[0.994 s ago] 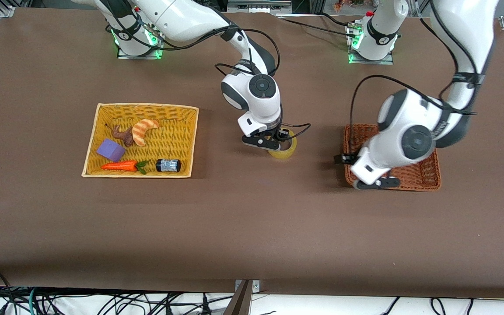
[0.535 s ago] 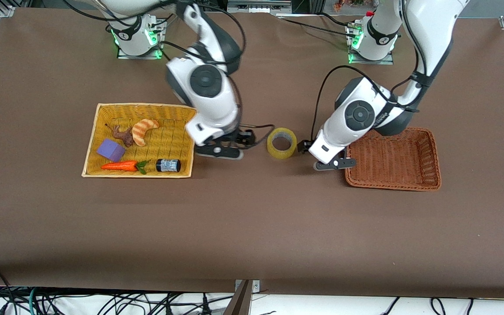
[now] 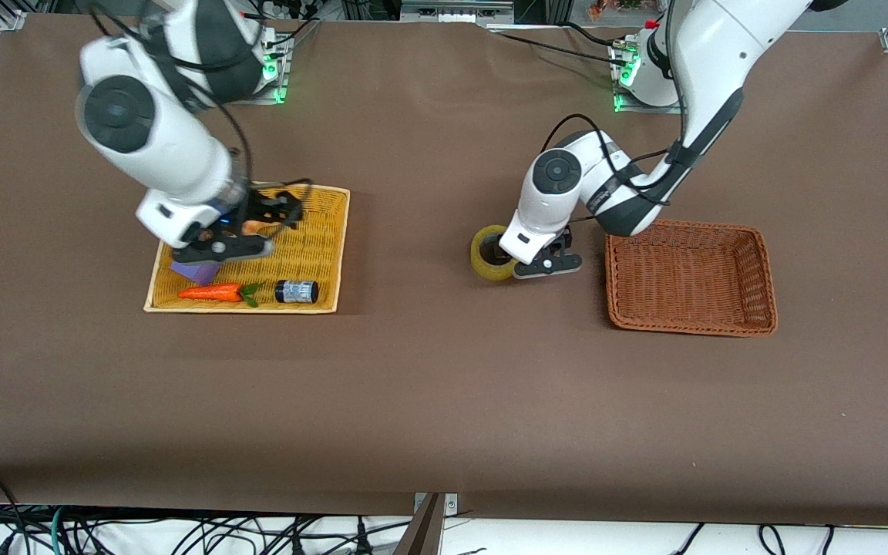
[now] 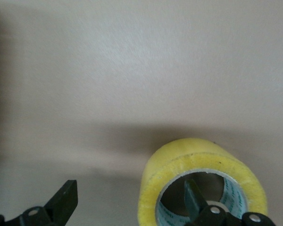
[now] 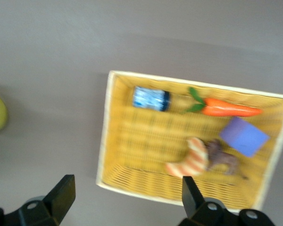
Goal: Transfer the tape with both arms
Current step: 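Grasp the tape with the left gripper while the right gripper releases and withdraws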
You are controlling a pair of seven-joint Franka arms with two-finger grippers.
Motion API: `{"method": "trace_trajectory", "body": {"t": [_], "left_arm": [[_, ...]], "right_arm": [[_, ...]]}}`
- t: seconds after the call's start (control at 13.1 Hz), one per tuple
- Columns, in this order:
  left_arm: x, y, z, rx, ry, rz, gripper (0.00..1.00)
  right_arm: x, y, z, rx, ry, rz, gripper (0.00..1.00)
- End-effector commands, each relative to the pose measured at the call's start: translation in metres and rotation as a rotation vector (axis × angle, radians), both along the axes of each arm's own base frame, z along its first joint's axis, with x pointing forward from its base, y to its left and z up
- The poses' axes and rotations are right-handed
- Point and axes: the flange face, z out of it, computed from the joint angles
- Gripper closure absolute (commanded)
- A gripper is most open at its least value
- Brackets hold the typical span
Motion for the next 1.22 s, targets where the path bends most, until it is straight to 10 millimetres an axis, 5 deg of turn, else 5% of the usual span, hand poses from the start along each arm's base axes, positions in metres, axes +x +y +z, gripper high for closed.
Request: {"method": "trace_trajectory", "body": {"t": [0.0, 0.31, 0.38, 0.46, 0.54, 0.84, 0.99, 1.15], "left_arm": [[-0.002, -0.007, -0.014, -0.002, -0.024, -0.004, 0.00], [-0.012, -0.020, -0.021, -0.017, -0.019, 0.000, 0.00], [-0.015, -0.022, -0.023, -0.016, -0.017, -0.005, 0.32], [-0.014, -0.022, -0.022, -0.018, -0.017, -0.004, 0.82], [-0.014, -0.022, -0.026, -0.018, -0.009, -0.001, 1.00], [-0.002, -0.012, -0.024, -0.021, -0.008, 0.020, 1.00], [0.025, 0.004, -0.001, -0.002, -0.011, 0.066, 1.00], [0.056, 0.017, 0.046, 0.029, 0.090, -0.046, 1.00]], "right_arm": [[-0.018, -0.068, 0.021, 0.022, 0.023, 0.104, 0.00], [-0.011, -0.132, 0.032, 0.031, 0.003, 0.176, 0.00], [-0.011, -0.133, 0.031, 0.024, 0.002, 0.170, 0.00], [-0.010, -0.135, 0.030, 0.020, -0.002, 0.160, 0.00], [-0.009, -0.146, 0.031, 0.018, -0.005, 0.129, 0.00], [-0.009, -0.170, 0.041, -0.003, -0.093, 0.037, 0.00], [-0.008, -0.173, 0.043, -0.005, -0.102, 0.032, 0.00], [-0.009, -0.173, 0.043, -0.004, -0.104, 0.032, 0.00]]}}
